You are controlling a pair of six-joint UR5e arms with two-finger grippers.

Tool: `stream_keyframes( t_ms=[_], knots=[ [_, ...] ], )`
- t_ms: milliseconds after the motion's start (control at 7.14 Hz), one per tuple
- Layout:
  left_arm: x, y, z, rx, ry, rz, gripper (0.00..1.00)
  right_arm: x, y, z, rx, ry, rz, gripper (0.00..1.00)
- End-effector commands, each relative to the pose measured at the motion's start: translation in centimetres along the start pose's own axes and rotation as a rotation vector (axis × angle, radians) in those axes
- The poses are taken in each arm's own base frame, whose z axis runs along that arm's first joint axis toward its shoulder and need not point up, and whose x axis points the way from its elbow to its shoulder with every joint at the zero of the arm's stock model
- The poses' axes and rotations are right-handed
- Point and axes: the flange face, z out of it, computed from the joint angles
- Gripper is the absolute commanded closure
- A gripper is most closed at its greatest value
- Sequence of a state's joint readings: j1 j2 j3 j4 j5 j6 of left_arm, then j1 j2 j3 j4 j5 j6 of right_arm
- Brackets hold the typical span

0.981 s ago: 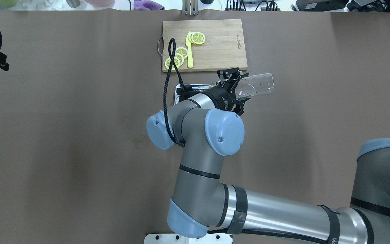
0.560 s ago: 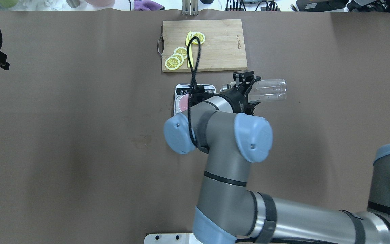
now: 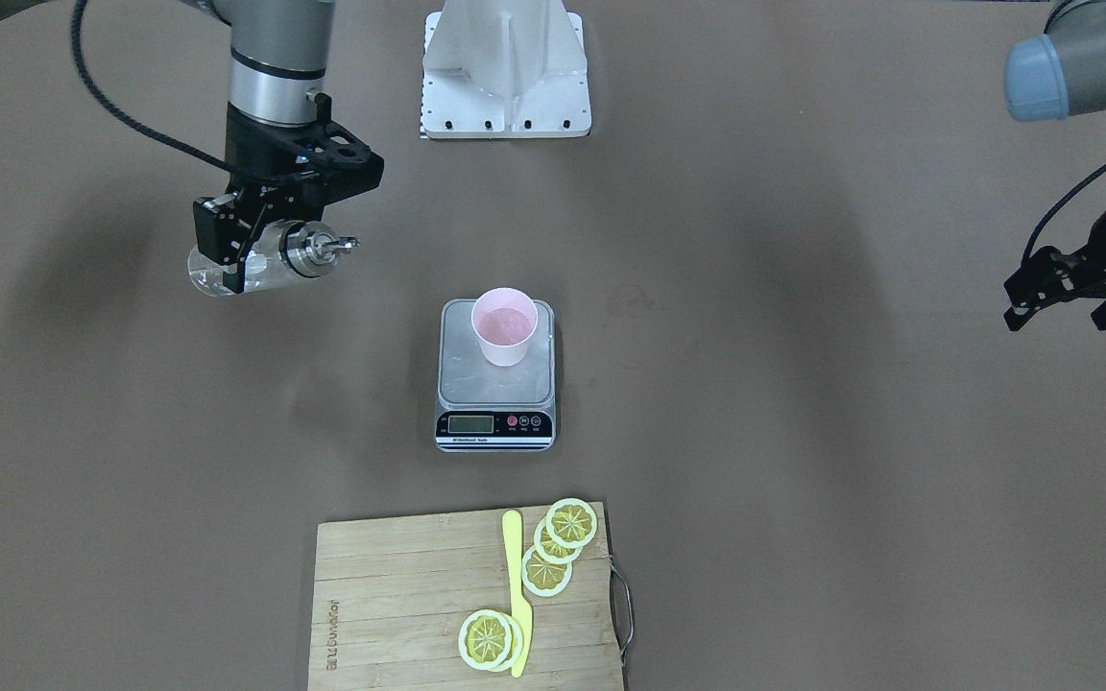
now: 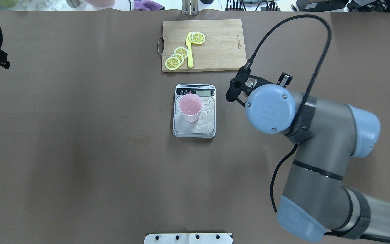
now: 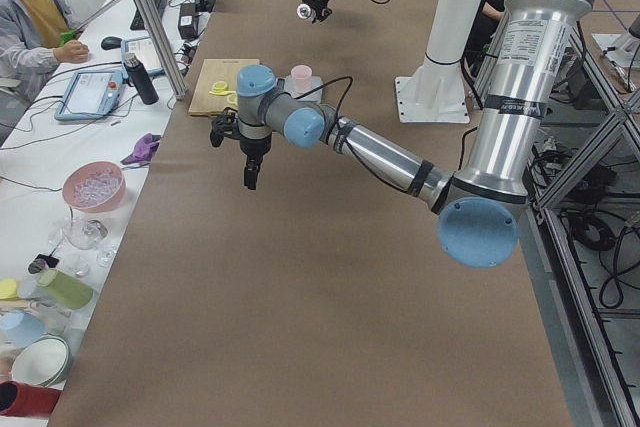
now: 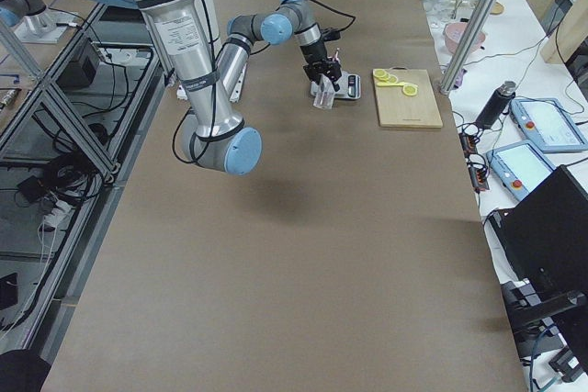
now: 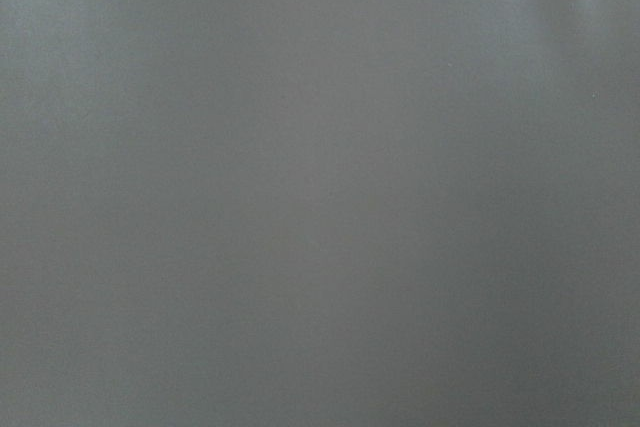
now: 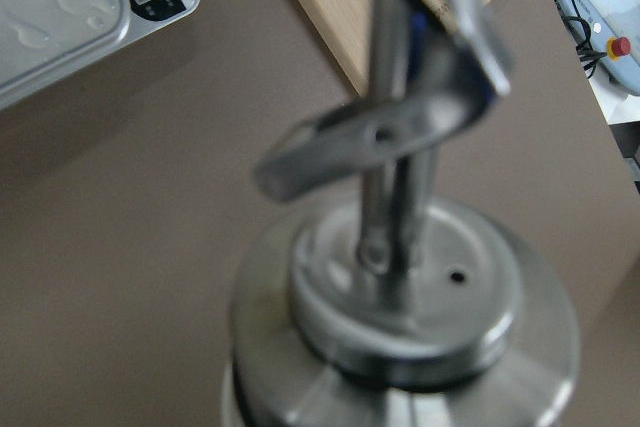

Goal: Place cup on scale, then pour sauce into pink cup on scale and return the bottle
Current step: 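Carry the bottle upright with the right gripper back to its spot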

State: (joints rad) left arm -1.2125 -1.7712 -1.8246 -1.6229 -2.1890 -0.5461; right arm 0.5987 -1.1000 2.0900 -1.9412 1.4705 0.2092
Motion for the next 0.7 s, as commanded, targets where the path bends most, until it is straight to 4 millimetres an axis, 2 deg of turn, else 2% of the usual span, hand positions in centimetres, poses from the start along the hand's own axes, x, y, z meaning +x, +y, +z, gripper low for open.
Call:
stream_keyframes(
  t_ms=[0, 140, 420, 560],
  knots=[
    [0.0, 0.0, 0.0, -0.001, 0.000, 0.000, 0.02, 7.6, 5.7, 3.0, 0.061, -0.144, 0.128, 1.00],
    [0.1, -0.1, 0.0, 0.001, -0.001, 0.001, 0.02, 10.6, 9.0, 4.7, 0.077, -0.165, 0.159, 1.00],
    [0.2, 0.0, -0.1, 0.003, 0.002, -0.001, 0.02, 14.3, 14.0, 7.3, 0.115, -0.259, 0.185, 1.00],
    [0.1, -0.1, -0.1, 0.002, 0.000, -0.002, 0.02, 15.6, 16.8, 8.1, 0.178, -0.262, 0.194, 1.00]
  ],
)
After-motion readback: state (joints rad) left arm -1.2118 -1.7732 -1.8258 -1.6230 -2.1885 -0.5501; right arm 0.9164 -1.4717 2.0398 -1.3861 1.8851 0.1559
